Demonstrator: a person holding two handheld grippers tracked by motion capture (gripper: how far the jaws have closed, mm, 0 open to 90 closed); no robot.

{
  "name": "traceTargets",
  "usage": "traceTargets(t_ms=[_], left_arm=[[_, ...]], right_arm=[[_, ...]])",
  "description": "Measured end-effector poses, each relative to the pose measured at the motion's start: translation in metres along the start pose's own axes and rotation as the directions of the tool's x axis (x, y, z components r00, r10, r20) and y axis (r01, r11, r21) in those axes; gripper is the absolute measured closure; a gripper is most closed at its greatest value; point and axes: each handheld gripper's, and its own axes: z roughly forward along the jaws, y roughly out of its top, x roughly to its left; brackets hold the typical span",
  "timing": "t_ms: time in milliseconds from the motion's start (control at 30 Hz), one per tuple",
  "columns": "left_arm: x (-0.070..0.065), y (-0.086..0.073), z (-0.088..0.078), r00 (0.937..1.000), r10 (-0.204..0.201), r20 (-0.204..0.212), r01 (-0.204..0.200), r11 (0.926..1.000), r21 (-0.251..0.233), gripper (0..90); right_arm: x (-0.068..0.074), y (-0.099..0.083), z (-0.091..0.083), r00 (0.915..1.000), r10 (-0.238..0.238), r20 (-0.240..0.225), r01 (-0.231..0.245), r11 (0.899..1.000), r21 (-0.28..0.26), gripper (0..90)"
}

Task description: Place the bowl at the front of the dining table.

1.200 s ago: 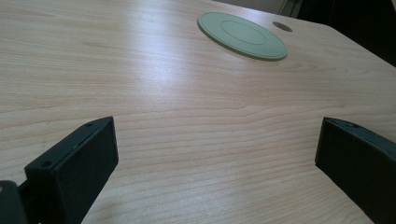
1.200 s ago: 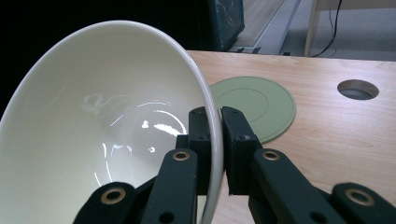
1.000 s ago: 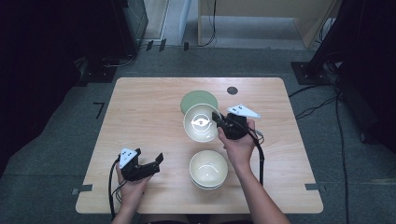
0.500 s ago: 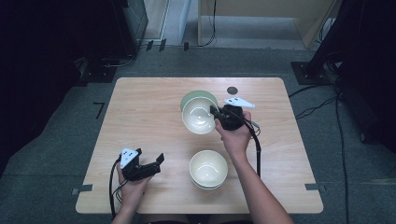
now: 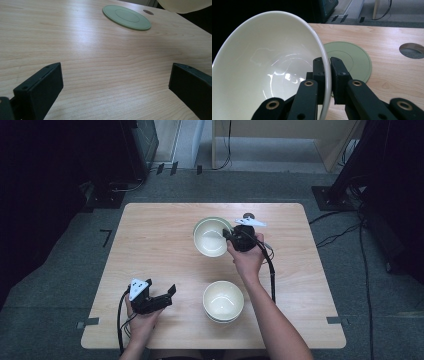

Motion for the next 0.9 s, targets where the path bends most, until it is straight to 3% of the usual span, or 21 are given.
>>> traceTargets(t_ms=[633,900], left_arm=[[0.0,0.0,0.0,1.0,0.0,0.004,0.0,1.0,0.001,0.0],[0.0,0.0,0.0,1.0,0.001,0.004,-0.001,1.0,0.002,0.0]], right_arm=[[-0.014,0.014,0.039,0.9958,0.081,0.042,-0.085,0.993,0.087,84.6],[-0.023,0.022,0.054,0.986,0.149,0.075,-0.158,0.979,0.133,84.6]])
